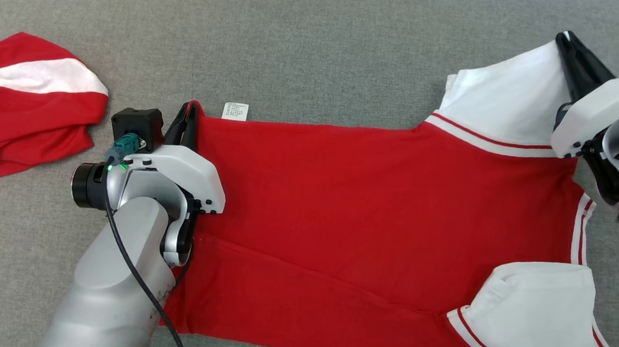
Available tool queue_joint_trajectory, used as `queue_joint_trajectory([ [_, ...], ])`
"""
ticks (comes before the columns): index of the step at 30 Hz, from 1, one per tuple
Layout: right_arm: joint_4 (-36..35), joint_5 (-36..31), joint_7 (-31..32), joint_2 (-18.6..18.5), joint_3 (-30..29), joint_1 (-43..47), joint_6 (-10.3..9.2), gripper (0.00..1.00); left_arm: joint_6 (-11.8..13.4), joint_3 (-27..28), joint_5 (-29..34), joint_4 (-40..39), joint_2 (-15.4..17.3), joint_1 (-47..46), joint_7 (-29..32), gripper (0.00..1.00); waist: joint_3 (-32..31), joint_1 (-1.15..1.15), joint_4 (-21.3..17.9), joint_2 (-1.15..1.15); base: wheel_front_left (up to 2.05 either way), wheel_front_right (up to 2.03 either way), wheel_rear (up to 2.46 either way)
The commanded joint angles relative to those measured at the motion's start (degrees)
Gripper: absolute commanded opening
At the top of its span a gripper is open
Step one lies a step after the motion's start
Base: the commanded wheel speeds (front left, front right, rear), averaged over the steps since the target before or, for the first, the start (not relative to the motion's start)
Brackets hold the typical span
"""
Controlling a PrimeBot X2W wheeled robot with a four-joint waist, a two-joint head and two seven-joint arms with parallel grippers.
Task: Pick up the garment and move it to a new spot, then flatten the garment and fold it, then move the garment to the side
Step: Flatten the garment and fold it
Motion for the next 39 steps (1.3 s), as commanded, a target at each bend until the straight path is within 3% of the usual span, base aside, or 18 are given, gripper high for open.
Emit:
queue_joint_trajectory([
  [1, -0.73, 0.49, -0.55, -0.44, 0.19, 1.08, -0.01, 0.0, -0.32, -0.03, -0.17, 0.22, 0.14, -0.15, -0.4, 0.0, -0.49, 0.0, -0.25, 0.0, 0.0, 0.0, 0.0],
  [13, -9.51, 0.8, -0.81, -2.76, -2.87, 9.68, -0.01, 0.0, -1.22, -1.04, -0.62, -1.39, 2.3, 3.17, 0.57, 0.0, -4.22, 0.0, -1.66, 0.0, 0.0, 0.0, 0.0],
  [22, -14.53, 2.82, -0.81, -4.32, -3.74, 18.52, -0.01, 0.0, -0.57, -2.12, -0.48, -5.26, 4.06, 7.31, 2.87, 0.0, -7.72, 0.0, -2.02, 0.0, 0.0, 0.0, 0.0],
  [39, -22.49, 12.48, 9.32, -8.65, 0.56, 27.56, 0.0, 0.0, -0.22, -5.22, 1.53, -14.36, 10.72, 16.78, 7.21, 0.0, -12.7, 0.0, -3.72, 0.0, 0.0, 0.0, 0.0],
])
